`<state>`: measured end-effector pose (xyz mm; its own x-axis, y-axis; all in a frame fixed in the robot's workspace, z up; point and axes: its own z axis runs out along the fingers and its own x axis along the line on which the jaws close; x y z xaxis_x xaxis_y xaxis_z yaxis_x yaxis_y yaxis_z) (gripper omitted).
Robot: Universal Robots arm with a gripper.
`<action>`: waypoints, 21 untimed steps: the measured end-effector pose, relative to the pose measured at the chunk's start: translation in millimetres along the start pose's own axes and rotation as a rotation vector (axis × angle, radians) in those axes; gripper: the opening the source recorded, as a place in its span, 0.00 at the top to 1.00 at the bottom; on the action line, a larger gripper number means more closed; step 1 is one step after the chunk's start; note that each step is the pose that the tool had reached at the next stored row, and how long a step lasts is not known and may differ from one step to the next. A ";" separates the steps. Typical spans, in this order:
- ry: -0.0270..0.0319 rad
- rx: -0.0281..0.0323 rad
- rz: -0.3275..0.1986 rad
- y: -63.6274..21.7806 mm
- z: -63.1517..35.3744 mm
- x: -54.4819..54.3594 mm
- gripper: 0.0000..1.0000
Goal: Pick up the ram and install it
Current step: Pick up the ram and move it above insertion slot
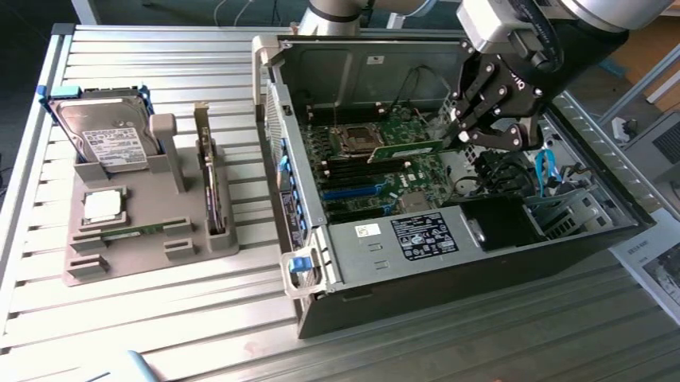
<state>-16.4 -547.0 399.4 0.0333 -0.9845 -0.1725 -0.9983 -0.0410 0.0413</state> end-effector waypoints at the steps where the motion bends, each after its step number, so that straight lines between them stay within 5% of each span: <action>1: 0.0008 0.0072 -0.004 0.0 0.0 0.0 0.88; 6: 0.0031 0.0090 -0.006 0.0 -0.1 -0.1 0.88; 7: 0.0122 0.0085 -0.005 0.1 -0.2 -0.2 0.88; 8: 0.0319 0.0079 -0.004 0.1 -0.1 -0.3 0.88; 9: 0.0619 0.0068 -0.003 0.0 0.0 -0.6 0.88; 10: 0.0687 0.0065 -0.003 0.0 0.1 -0.6 0.88; 12: 0.0690 0.0065 -0.003 0.0 0.1 -0.5 0.88; 16: 0.0871 0.0092 -0.002 0.0 0.3 -0.6 0.88; 21: 0.0901 0.0091 -0.002 0.0 0.5 -2.2 0.88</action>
<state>-16.5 -544.7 399.3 0.0391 -0.9958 -0.0833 -0.9986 -0.0419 0.0320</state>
